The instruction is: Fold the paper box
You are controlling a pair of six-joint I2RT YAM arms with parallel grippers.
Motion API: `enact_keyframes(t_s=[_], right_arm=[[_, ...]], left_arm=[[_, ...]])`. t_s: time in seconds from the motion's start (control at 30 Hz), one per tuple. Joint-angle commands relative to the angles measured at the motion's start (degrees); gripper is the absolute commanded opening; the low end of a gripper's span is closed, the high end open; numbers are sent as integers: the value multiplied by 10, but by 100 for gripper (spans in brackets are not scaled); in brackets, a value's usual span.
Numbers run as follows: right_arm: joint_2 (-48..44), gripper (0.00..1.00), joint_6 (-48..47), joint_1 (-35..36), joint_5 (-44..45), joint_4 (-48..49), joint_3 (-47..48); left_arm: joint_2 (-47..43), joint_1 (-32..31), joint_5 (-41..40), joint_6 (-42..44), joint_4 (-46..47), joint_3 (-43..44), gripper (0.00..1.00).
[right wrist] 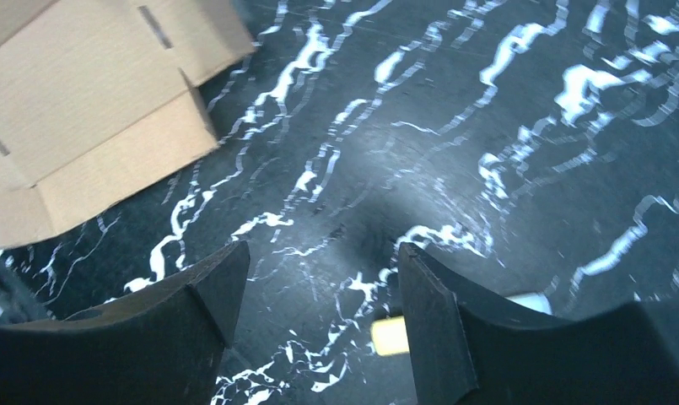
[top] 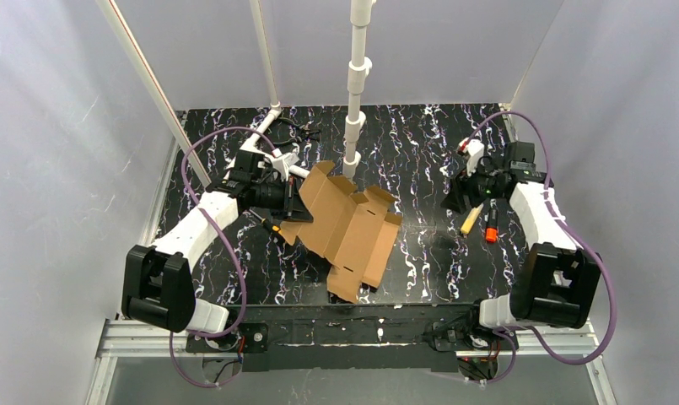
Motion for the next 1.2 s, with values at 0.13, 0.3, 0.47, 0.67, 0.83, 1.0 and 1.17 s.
enact_keyframes(t_s=[0.13,0.3,0.47,0.67,0.83,1.0,1.17], right_arm=[[64,80,-80,152,-116,4,52],[160,81,-42,244,-47,33,115],[207,74,-19,255,-14,56,143],[193,50,-40,274,-19,77,96],[154,21,-8,274,14,139,55],[112,1,20,274,15,158,53],[82,1,20,274,-76,141,44]], left_arm=[[-17,-10,25,24,15,-24,0],[-20,-12,30,32,25,-29,0],[-27,-12,36,37,38,-36,0],[-22,-12,29,38,41,-36,0],[-23,-12,24,38,42,-38,0],[-20,-12,20,36,44,-38,0],[-20,-12,17,36,45,-37,0]])
